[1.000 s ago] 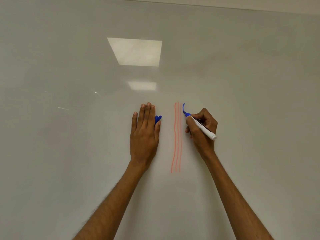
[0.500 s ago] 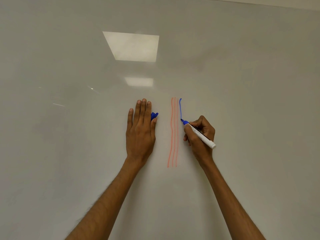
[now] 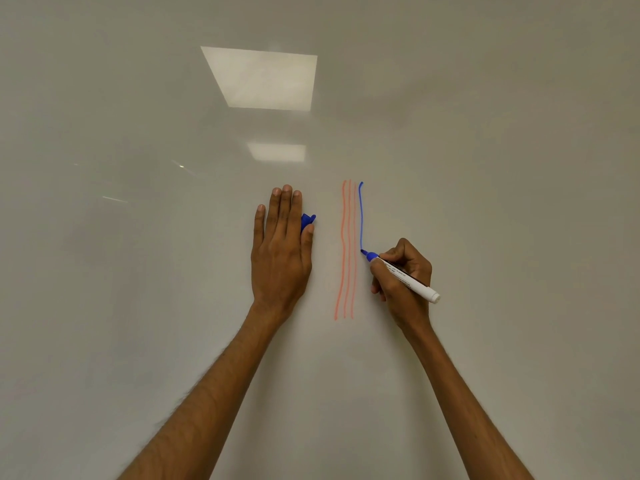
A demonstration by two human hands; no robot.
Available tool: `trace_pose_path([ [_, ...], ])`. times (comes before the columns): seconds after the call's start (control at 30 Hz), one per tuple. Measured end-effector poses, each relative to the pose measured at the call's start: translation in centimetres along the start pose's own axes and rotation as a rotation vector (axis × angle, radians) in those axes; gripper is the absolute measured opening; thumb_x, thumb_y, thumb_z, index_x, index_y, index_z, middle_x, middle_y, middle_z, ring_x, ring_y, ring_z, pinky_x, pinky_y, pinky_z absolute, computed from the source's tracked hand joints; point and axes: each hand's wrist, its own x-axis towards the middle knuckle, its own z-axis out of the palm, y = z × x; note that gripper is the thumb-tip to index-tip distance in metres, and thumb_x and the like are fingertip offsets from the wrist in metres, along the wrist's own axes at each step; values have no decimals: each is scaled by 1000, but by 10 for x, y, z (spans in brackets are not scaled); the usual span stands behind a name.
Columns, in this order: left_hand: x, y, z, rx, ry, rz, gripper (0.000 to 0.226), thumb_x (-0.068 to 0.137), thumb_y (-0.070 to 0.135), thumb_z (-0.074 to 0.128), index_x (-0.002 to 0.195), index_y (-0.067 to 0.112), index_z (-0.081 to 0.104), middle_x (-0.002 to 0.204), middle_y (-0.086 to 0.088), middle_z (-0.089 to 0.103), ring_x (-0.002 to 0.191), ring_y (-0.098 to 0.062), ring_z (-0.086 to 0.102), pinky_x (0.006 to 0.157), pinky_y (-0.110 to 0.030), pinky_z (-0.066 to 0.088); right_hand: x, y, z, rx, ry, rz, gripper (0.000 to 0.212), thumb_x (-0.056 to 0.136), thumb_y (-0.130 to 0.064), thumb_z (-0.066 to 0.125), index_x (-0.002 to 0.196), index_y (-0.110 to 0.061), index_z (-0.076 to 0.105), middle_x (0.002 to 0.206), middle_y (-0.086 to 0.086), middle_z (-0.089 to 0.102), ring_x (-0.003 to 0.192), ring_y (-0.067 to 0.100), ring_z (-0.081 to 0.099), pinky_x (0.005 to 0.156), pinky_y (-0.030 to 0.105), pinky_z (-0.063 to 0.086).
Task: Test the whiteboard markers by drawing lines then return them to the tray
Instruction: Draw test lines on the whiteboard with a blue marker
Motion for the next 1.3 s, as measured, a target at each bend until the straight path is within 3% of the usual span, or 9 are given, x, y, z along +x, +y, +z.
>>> trace_pose_path([
  [0.17, 0, 1, -1, 4, 13, 3, 53, 106, 28, 33, 153, 4, 28, 161, -12, 26, 151, -22, 18, 125, -41, 11, -11, 2, -5, -8, -12, 35, 20, 73, -3, 60, 65, -10, 43, 61, 13, 49, 45, 26, 47, 40, 20, 37],
  [0.43, -2, 0, 0, 6, 19, 10, 53, 107, 27, 33, 153, 4, 26, 161, -12, 25, 151, -23, 17, 125, -41, 11, -24, 13, -18, -19, -79, 84, 20, 72, -1, 63, 64, -1, 44, 60, 13, 45, 40, 19, 48, 40, 19, 36],
  [0.67, -3, 1, -1, 13, 21, 12, 52, 107, 27, 33, 153, 4, 27, 161, -12, 25, 151, -23, 18, 124, -42, 12, -30, 17, -28, -65, -191, 106, 36, 69, -19, 69, 64, 2, 40, 56, 22, 44, 38, 22, 44, 39, 24, 35],
  [0.77, -4, 1, 0, 5, 21, 4, 52, 107, 26, 34, 153, 4, 27, 161, -11, 25, 151, -23, 18, 124, -42, 12, -31, 17, -32, -110, -234, 127, 33, 71, -12, 69, 63, 3, 41, 55, 20, 44, 39, 22, 44, 38, 27, 36],
  [0.9, -4, 1, -1, 10, 17, 2, 52, 107, 27, 34, 154, 4, 26, 161, -11, 24, 151, -22, 17, 125, -41, 10, -34, 14, -35, -112, -300, 166, 42, 66, -24, 68, 63, 5, 38, 50, 11, 46, 39, 19, 43, 38, 25, 36],
  [1.03, -5, 1, -1, 9, 18, -5, 52, 107, 27, 34, 154, 5, 27, 161, -10, 24, 151, -22, 17, 125, -41, 10, -35, 15, -40, -144, -358, 184, 43, 65, -25, 69, 63, 8, 41, 50, 4, 50, 38, 19, 46, 36, 27, 39],
  [1.2, -5, 2, -1, 22, 14, -5, 52, 107, 26, 34, 154, 4, 27, 161, -11, 25, 151, -23, 17, 125, -41, 10, -38, 13, -40, -148, -345, 222, 47, 62, -29, 69, 63, 8, 41, 49, 6, 50, 38, 20, 46, 37, 26, 38],
  [1.3, -5, 2, -1, 19, 4, -7, 53, 107, 27, 33, 154, 5, 25, 162, -11, 23, 152, -22, 15, 125, -40, 8, -35, 7, -39, -11, -245, 259, 38, 66, -27, 69, 63, 0, 42, 50, 12, 54, 34, 21, 47, 35, 21, 34],
])
